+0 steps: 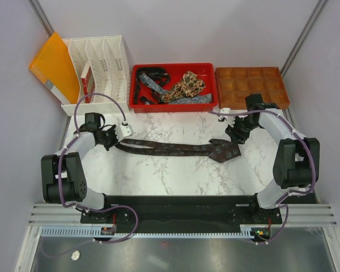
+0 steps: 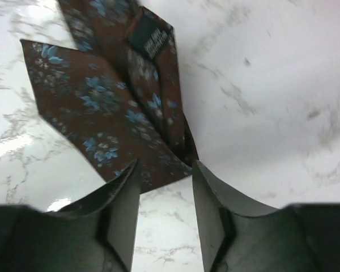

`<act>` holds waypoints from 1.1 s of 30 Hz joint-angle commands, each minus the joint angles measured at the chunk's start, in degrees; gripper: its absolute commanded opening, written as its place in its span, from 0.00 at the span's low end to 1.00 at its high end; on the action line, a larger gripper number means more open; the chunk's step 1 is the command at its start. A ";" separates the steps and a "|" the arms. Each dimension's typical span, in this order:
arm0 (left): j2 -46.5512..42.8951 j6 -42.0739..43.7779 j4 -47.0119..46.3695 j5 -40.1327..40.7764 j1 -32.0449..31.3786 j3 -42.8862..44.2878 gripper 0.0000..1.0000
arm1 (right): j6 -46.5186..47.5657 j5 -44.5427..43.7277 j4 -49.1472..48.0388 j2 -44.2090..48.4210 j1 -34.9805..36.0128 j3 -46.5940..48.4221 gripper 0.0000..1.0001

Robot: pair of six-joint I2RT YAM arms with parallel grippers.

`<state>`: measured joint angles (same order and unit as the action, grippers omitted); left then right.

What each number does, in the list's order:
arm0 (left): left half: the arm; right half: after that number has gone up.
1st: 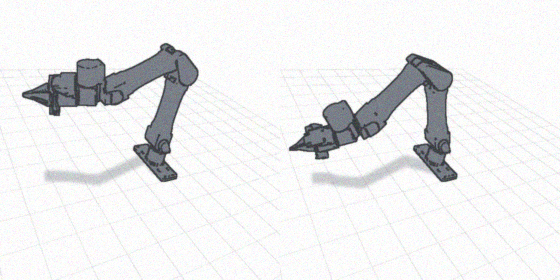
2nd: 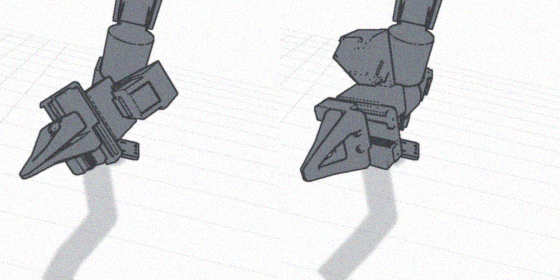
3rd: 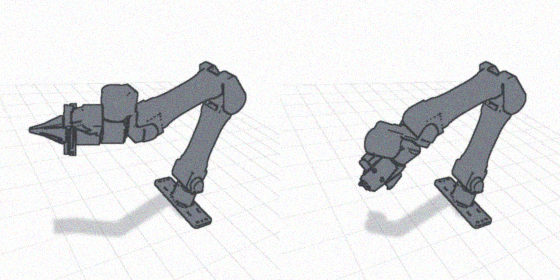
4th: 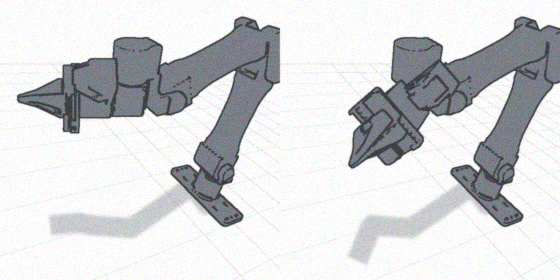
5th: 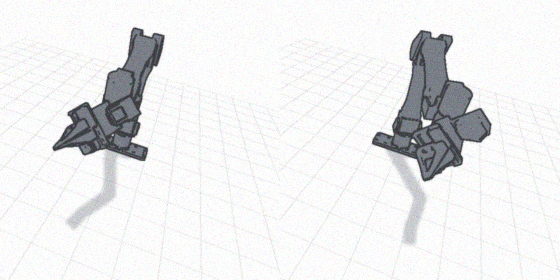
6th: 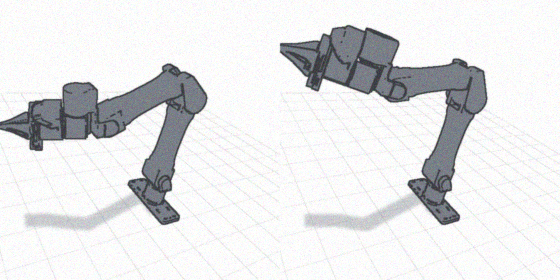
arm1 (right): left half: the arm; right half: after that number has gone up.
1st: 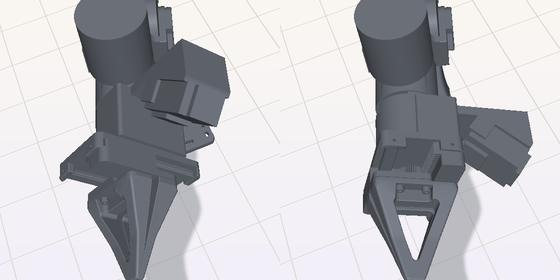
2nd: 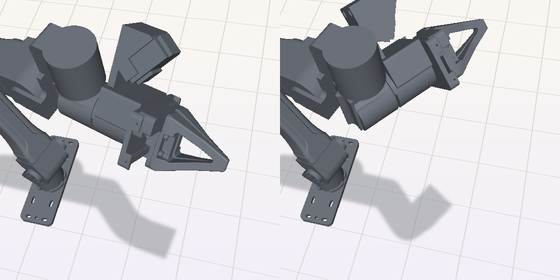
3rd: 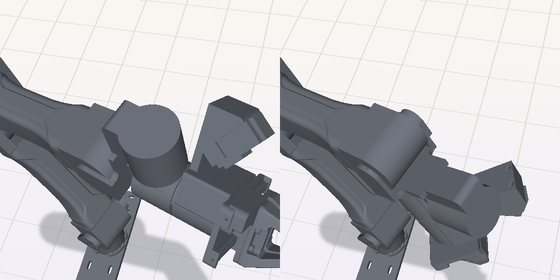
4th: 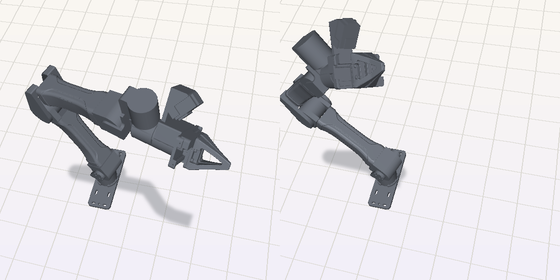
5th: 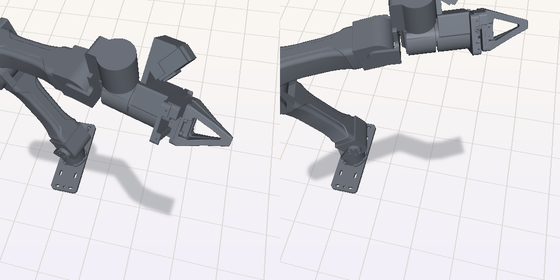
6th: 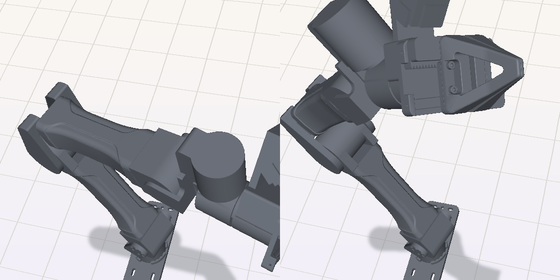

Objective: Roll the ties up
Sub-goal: Flatten out the tie at the center of the board.

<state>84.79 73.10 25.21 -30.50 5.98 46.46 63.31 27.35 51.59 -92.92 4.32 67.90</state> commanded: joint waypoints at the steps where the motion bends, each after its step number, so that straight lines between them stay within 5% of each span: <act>1: -2.18 1.60 0.80 -1.14 0.09 0.30 0.13 | 0.86 -3.88 -1.23 -4.36 -7.81 6.35 0.55; 6: -2.62 2.14 1.85 -1.93 0.09 0.91 0.20 | -7.13 1.53 5.94 -8.41 -10.30 18.29 0.58; 7: -2.62 1.61 2.21 -2.37 0.09 1.53 0.26 | -9.15 3.04 7.45 -8.67 -8.81 20.15 0.64; 8: -2.62 1.35 3.43 -2.63 0.00 1.97 0.29 | -13.26 4.36 8.69 -8.85 -7.49 22.34 0.88; 9: -2.62 0.91 3.96 -2.89 0.00 2.41 0.34 | -15.04 4.81 9.13 -8.50 -4.35 22.45 0.97; 11: -2.88 0.20 5.10 -3.60 0.00 3.11 0.45 | -17.68 3.50 7.74 -6.41 0.93 19.66 0.98; 15: -3.67 -1.03 5.20 -3.78 -0.70 3.11 0.61 | -22.69 -1.59 -1.56 -3.14 11.21 12.62 0.93; 25: -1.65 -4.89 2.30 -2.19 -7.82 3.29 0.56 | -27.28 -12.49 -8.00 -11.13 19.41 10.15 0.64; 33: 5.55 -2.88 1.68 2.63 -11.16 4.43 0.53 | -21.30 -17.41 -3.96 -12.54 19.94 7.69 0.54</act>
<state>87.02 69.89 28.10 -31.11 -5.15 49.63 38.76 13.87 46.11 -105.19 23.94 76.99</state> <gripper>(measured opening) 0.534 0.560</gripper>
